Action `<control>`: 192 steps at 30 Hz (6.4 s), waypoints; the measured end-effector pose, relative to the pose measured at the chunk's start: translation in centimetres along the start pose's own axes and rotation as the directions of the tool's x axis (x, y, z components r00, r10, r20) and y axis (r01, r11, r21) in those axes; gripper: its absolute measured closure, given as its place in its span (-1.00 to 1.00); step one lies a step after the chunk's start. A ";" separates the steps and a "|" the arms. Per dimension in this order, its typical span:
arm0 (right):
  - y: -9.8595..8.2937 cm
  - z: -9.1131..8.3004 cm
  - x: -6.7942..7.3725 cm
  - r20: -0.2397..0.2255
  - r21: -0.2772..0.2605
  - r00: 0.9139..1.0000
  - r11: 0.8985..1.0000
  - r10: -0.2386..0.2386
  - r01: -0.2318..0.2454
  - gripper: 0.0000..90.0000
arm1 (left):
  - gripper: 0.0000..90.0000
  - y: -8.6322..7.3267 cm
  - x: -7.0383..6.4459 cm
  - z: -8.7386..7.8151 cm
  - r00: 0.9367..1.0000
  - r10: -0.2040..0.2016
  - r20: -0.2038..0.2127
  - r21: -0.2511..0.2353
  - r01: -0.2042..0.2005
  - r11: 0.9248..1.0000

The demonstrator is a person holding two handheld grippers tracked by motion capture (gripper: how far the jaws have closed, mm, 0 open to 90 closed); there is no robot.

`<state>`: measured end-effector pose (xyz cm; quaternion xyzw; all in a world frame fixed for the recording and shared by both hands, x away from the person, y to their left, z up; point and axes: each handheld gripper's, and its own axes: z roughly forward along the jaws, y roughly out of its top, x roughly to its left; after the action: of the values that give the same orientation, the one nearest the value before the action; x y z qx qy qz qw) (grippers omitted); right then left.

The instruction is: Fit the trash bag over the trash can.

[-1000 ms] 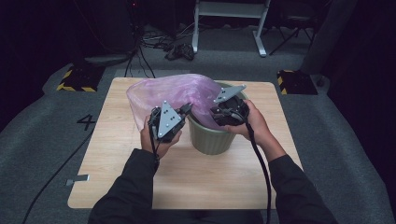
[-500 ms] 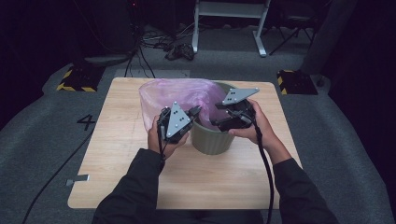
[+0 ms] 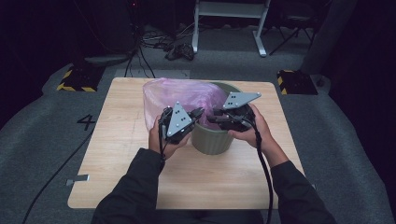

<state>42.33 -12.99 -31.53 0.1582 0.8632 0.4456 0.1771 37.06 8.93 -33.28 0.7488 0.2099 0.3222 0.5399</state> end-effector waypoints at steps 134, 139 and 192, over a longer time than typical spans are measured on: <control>-4.8 -7.2 0.8 0.093 -0.093 0.995 0.995 0.030 -0.021 0.15 | 0.28 -2.3 -1.4 -3.5 0.977 -0.066 0.202 0.069 0.053 0.996; -4.3 -8.2 2.0 0.049 -0.152 0.998 0.988 0.034 -0.026 -0.26 | 0.52 -2.2 -1.5 -3.5 0.979 -0.058 0.198 0.059 0.047 0.997; -5.3 -6.2 8.5 0.134 -0.170 0.991 0.985 -0.014 0.037 1.00 | 0.90 -2.2 -1.3 -4.3 0.986 -0.034 0.166 0.050 0.026 0.998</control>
<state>31.45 -16.68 -33.92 0.1607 0.8097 0.5047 0.2528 33.21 11.72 -34.80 0.7824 0.1830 0.2453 0.5424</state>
